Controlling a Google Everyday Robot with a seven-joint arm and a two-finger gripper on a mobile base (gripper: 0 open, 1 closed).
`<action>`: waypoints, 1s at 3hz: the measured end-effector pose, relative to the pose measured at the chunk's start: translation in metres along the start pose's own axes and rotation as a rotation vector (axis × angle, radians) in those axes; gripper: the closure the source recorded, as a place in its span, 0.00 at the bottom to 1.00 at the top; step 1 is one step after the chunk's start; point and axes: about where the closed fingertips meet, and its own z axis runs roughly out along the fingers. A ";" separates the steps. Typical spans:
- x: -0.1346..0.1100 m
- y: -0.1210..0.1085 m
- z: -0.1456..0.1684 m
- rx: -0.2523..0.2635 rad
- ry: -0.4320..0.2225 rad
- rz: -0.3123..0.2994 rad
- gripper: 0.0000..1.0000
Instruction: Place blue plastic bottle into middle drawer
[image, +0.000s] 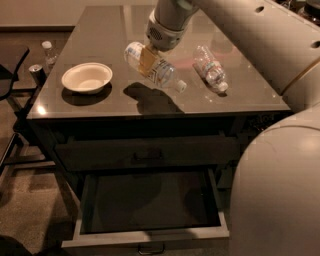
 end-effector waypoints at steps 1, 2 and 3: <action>0.019 0.010 -0.011 0.010 0.028 0.004 1.00; 0.055 0.030 -0.030 0.025 0.054 0.028 1.00; 0.098 0.057 -0.036 0.012 0.098 0.042 1.00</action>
Offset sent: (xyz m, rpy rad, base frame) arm -0.1196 -0.0575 -0.0042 -0.0858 0.0564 -0.0753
